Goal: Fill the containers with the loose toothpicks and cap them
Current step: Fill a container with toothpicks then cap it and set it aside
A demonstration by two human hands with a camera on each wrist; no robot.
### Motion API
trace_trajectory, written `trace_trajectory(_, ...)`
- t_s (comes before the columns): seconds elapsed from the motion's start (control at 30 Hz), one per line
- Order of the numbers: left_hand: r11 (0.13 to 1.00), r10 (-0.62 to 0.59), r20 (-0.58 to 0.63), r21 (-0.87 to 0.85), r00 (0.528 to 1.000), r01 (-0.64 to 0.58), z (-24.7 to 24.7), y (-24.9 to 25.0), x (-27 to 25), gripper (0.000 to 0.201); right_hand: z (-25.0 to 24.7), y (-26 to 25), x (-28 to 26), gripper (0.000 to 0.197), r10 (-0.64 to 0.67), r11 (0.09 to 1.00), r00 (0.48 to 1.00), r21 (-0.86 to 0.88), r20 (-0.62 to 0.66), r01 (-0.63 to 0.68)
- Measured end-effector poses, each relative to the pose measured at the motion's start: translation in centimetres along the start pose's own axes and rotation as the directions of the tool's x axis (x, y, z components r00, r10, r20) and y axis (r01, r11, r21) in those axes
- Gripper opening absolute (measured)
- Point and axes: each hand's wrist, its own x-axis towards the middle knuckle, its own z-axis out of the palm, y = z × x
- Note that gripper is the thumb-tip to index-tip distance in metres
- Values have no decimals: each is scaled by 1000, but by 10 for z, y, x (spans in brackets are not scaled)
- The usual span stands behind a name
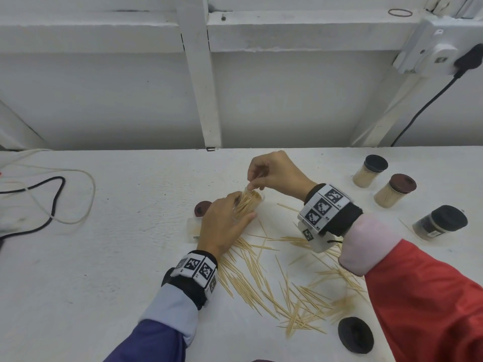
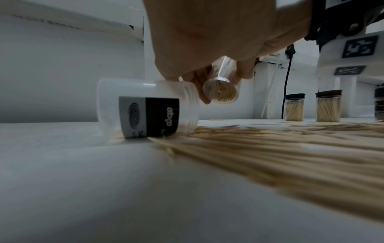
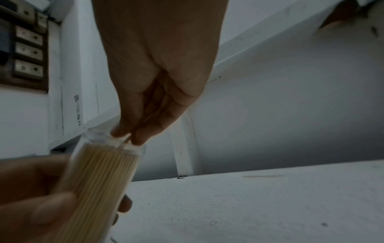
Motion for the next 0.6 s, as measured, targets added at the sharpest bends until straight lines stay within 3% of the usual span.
trace_trajectory(0.13,999,-35,-7,-40,999,35,-2,3,-1,61,1,-4,-2,6,-76,986,996,143,-48,82)
trace_trajectory(0.27,997,-30,2,-68,1000,30,-3,2,-1,60,-7,17,17,11,26,983,957,180,-288,27)
trace_trajectory(0.33,996,-40,5,-78,999,40,-3,2,-1,60,-12,47,37,19,131,990,936,-10,-326,-142)
trace_trajectory(0.43,994,-57,6,-95,998,58,-2,2,-1,61,-16,85,57,42,375,842,922,-379,-102,-384)
trace_trajectory(0.5,993,-61,2,-103,998,61,-2,1,-1,61,-12,93,62,52,452,748,892,-553,18,-368)
trace_trajectory(0.6,993,-62,2,-99,998,62,-2,1,-1,63,-8,100,68,48,460,662,888,-670,9,-336)
